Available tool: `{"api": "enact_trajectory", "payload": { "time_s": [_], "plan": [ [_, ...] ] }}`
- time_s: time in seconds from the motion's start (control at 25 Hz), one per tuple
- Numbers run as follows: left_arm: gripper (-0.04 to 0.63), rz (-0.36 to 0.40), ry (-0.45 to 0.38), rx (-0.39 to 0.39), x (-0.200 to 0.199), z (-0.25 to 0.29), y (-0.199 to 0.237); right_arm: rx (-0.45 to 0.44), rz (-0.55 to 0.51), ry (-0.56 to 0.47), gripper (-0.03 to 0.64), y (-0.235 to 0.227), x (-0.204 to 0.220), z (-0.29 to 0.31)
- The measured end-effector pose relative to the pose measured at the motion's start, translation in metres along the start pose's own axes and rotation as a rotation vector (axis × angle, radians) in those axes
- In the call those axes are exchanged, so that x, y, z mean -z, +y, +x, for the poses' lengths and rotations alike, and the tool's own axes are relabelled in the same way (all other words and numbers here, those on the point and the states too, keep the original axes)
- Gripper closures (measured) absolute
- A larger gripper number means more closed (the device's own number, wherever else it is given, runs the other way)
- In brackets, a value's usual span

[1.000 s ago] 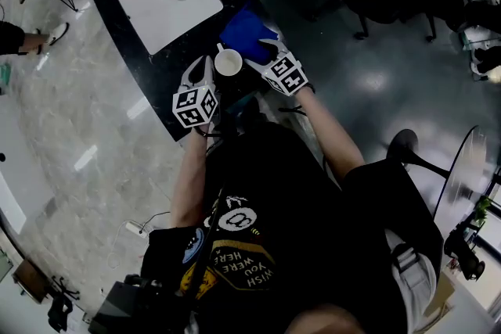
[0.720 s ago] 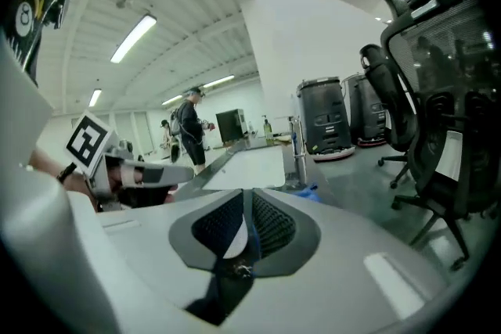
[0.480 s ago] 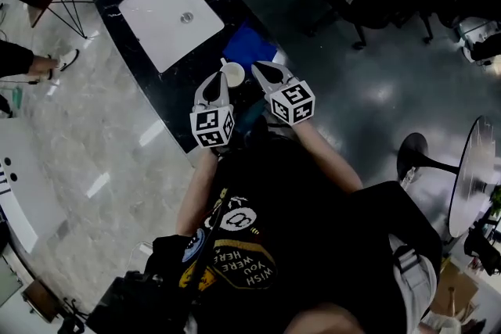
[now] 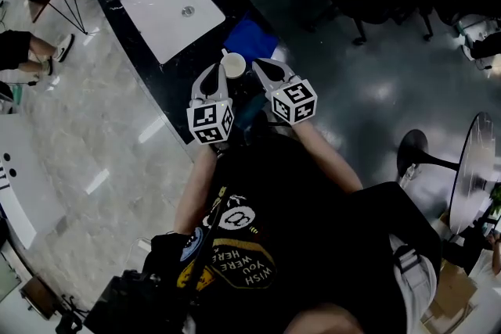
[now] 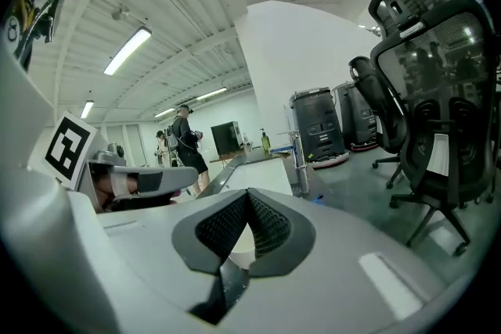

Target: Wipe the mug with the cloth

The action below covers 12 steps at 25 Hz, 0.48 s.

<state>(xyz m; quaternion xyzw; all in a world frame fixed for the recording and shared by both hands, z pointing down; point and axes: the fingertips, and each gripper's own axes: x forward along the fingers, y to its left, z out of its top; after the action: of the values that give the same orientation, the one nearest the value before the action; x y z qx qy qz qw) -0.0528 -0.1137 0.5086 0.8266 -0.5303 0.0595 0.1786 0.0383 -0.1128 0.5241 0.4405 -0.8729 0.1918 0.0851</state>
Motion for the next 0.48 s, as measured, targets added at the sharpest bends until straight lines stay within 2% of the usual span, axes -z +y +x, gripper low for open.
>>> {"api": "enact_trajectory", "payload": {
  "time_s": [0.48],
  "plan": [
    [0.591,0.005,0.001,-0.004,0.0018,0.0007,0.0037,-0.023,-0.002,-0.010,0.615,0.0051,-0.0040,0.0061]
  ]
}}
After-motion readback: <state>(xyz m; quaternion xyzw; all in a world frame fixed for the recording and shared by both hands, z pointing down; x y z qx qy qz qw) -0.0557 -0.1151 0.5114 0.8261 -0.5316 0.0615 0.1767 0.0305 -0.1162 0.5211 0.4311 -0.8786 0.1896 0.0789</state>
